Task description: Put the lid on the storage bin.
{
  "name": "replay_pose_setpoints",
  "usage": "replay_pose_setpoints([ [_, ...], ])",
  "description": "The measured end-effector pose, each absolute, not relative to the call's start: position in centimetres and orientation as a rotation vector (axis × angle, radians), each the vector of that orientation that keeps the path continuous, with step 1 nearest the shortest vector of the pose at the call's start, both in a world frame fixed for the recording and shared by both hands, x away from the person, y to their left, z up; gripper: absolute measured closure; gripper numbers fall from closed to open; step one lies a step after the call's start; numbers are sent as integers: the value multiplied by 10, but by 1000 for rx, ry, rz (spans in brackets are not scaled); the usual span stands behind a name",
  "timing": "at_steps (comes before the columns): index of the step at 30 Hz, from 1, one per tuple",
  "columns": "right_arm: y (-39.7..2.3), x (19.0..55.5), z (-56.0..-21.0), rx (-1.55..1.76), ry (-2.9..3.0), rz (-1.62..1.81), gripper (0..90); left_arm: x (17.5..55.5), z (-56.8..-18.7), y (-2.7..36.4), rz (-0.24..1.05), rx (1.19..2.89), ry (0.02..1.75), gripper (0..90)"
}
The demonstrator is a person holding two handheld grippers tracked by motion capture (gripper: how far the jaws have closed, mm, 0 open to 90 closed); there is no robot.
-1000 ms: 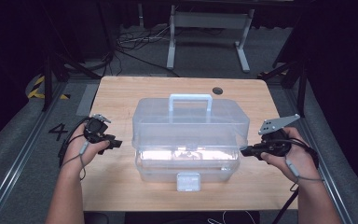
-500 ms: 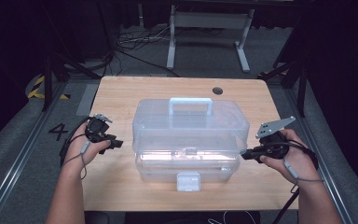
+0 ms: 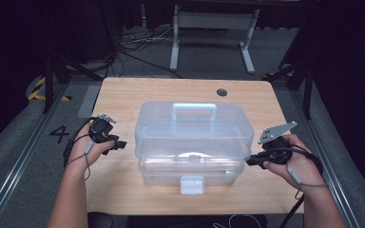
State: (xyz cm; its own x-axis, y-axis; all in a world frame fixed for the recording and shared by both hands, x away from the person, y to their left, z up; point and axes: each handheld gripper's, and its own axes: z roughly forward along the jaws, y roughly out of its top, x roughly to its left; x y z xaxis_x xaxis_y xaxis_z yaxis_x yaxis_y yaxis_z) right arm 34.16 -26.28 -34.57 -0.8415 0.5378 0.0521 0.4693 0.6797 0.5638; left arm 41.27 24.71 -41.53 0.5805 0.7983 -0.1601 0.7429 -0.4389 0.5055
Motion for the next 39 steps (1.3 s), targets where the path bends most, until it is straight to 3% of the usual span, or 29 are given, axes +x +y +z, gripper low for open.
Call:
replay_pose_setpoints([
  [39,-255,343,-361,816,2872,715,891,419,-423,244,102,2303,1228,540],
])
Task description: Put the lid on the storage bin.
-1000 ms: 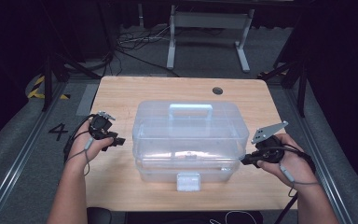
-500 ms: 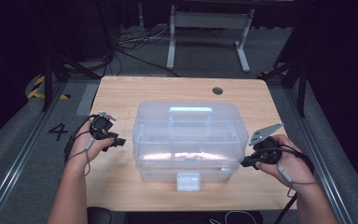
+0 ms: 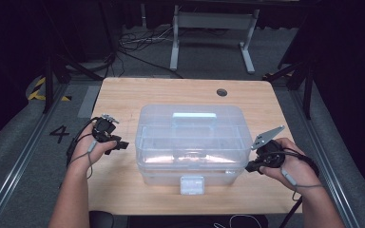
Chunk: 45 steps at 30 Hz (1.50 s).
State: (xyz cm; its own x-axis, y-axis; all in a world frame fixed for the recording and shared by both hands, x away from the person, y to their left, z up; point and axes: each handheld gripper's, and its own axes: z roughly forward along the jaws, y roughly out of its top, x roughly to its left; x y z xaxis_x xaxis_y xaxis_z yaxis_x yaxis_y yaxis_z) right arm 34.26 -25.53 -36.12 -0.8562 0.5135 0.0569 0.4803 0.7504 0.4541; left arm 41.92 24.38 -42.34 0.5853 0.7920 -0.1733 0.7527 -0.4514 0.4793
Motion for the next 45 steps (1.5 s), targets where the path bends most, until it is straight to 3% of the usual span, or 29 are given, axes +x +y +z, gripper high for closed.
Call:
replay_pose_setpoints([
  [18,-256,341,-363,804,2907,607,894,420,-425,244,94,2306,1233,542],
  [45,-289,342,-319,807,2691,1056,859,402,-426,248,106,2261,1205,530],
])
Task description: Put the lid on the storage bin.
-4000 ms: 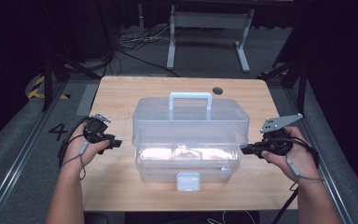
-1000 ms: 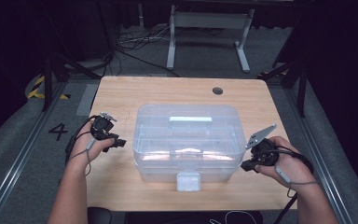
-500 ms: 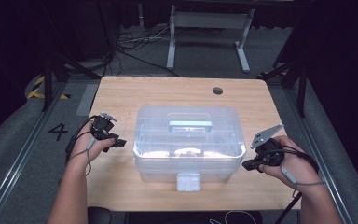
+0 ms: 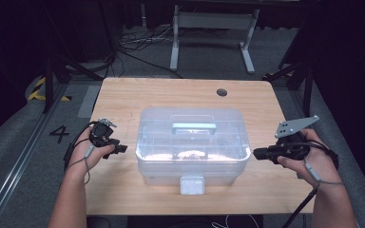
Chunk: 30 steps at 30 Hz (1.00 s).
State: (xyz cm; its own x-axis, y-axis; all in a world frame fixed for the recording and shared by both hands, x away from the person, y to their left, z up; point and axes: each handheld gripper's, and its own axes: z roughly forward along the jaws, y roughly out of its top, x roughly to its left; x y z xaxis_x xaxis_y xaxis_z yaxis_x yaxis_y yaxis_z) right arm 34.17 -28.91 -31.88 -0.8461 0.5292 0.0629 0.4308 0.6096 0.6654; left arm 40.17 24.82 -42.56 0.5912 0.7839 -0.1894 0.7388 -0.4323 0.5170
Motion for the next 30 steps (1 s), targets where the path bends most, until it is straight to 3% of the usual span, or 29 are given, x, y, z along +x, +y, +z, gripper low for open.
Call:
replay_pose_setpoints([
  [5,-291,347,-314,813,2650,1125,816,394,-424,248,118,2252,1164,517],
  [13,-300,370,-312,831,2492,1257,548,383,-424,251,132,2219,1169,492],
  [17,-309,382,-316,872,2404,1296,484,381,-425,255,151,2210,1184,478],
  [30,-342,418,-347,990,2341,1171,390,385,-430,262,205,2188,1205,400],
])
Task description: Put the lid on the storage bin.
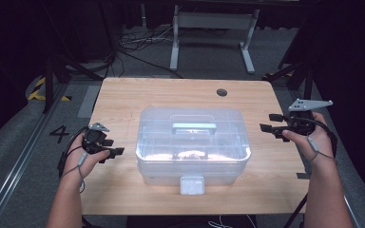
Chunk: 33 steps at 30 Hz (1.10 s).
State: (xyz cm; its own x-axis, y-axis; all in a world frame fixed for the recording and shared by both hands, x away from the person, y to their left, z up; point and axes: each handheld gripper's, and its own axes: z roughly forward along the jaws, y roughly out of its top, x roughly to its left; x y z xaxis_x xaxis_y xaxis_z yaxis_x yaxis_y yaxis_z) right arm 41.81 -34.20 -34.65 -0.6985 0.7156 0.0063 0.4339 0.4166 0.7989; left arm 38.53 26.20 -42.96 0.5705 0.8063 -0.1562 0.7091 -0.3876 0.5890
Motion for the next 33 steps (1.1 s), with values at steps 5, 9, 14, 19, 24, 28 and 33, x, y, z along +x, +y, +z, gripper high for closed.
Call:
replay_pose_setpoints([
  [5,-350,431,-363,1023,2333,1158,366,387,-432,264,215,2187,1201,393],
  [9,-352,437,-374,1011,2344,1142,360,389,-434,267,218,2187,1207,383],
  [14,-351,445,-391,1024,2356,1156,311,393,-436,268,214,2172,1229,381],
  [19,-354,454,-412,1024,2373,1137,280,396,-438,268,205,2173,1258,375],
  [24,-358,459,-426,1077,2373,1119,245,399,-439,269,162,2186,1303,375],
  [28,-361,463,-438,1117,2364,1088,245,401,-443,269,171,2200,1312,337],
  [33,-366,467,-452,1140,2343,1063,245,403,-448,269,211,2186,1298,319],
])
